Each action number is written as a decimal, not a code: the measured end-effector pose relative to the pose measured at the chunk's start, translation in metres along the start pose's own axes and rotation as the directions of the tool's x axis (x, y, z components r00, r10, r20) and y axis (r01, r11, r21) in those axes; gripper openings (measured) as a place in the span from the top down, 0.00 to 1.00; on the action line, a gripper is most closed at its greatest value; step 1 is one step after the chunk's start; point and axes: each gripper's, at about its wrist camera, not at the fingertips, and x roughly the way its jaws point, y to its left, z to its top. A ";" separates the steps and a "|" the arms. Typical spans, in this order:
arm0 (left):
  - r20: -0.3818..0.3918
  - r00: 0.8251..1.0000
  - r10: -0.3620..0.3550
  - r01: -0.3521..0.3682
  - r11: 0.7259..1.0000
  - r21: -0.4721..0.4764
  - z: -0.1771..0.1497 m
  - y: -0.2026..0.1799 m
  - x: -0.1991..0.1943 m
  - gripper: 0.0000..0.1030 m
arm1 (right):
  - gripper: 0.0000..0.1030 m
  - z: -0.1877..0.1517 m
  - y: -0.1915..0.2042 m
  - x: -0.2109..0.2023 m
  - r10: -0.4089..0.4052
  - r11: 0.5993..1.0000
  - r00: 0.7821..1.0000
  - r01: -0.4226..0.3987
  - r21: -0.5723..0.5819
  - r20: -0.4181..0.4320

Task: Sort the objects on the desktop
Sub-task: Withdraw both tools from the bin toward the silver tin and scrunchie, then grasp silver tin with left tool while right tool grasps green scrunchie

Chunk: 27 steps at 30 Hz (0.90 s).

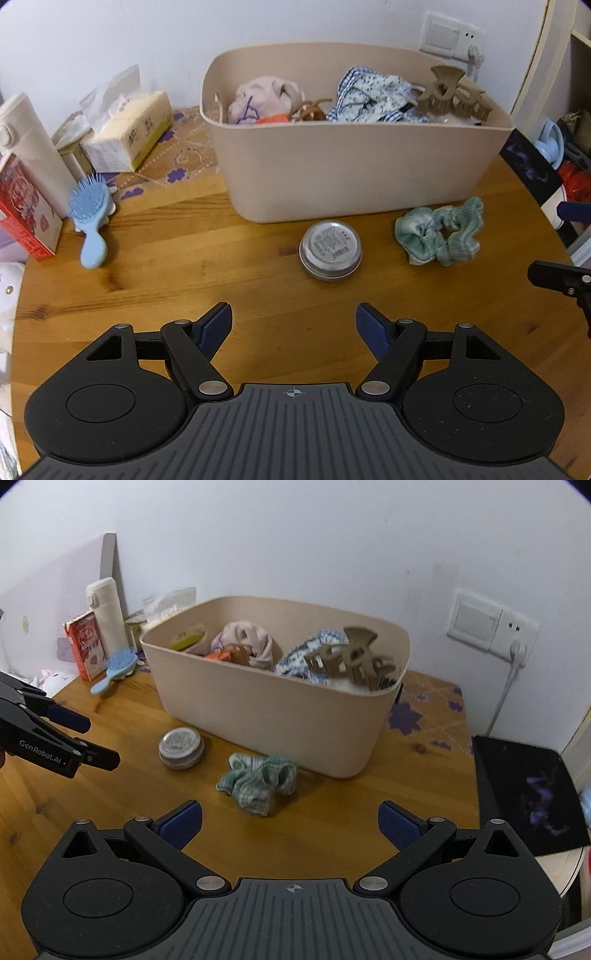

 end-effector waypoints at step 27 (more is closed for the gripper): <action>0.066 0.997 -0.047 0.044 0.998 0.050 0.018 -0.017 0.072 0.27 | 0.00 -0.020 0.007 0.090 -0.026 1.000 0.998 0.025 -0.015 -0.062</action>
